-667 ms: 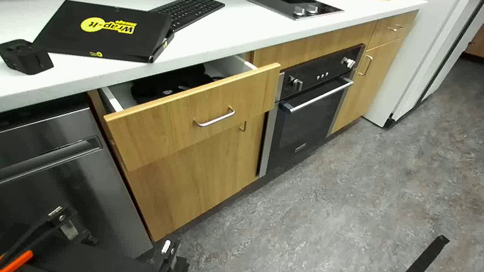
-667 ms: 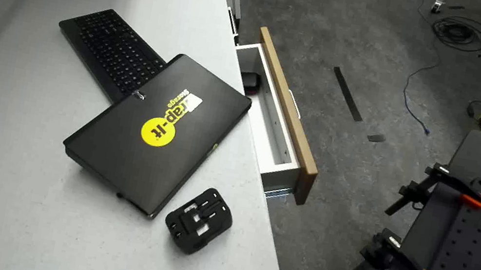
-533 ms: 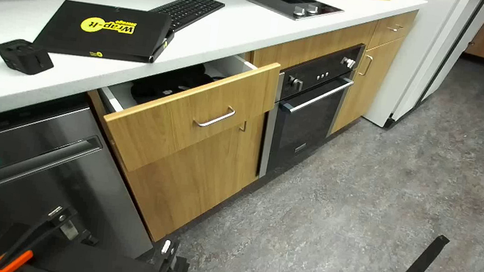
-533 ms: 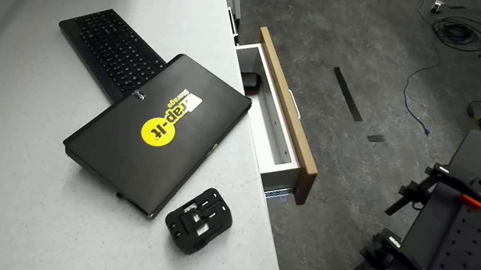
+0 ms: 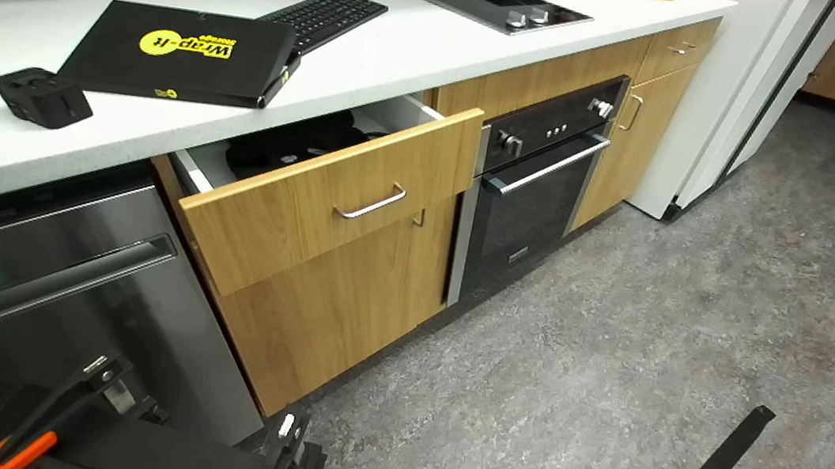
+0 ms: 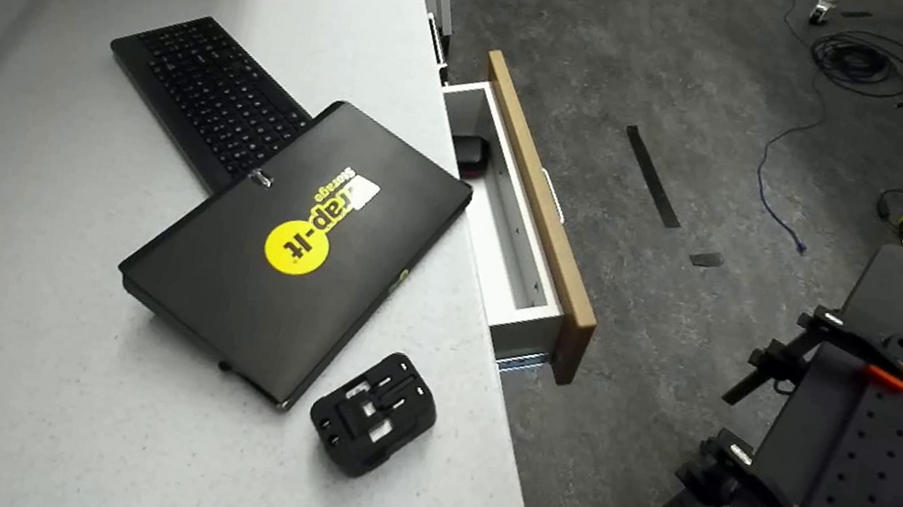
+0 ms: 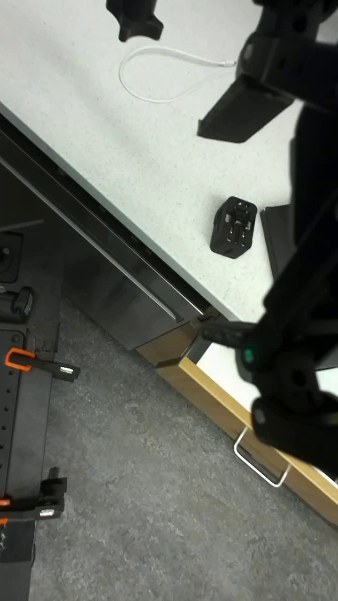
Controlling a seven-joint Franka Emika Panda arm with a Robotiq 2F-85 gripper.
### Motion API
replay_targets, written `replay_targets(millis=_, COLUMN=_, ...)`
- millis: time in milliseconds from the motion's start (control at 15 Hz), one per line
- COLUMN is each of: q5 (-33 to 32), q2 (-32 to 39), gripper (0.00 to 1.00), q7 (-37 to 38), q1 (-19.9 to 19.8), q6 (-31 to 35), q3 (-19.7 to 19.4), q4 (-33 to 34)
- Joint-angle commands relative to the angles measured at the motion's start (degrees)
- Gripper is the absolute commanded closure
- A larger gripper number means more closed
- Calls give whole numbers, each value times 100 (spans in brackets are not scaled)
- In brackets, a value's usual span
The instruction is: Close the drawer
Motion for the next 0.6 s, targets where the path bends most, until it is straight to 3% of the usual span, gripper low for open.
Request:
replay_targets(millis=0, q5=-554, q2=230, gripper=0, q7=-114, q1=-525, q6=513, q3=-44, q4=-33)
replay_targets(millis=267, q5=-1188, q2=748, gripper=0, q7=-163, q1=-1104, q6=1706, q3=-503, q4=-302)
replay_targets(millis=533, q5=-1151, q2=1478, gripper=0, q7=-359, q1=-1464, q6=3011, q3=-1087, q4=-635)
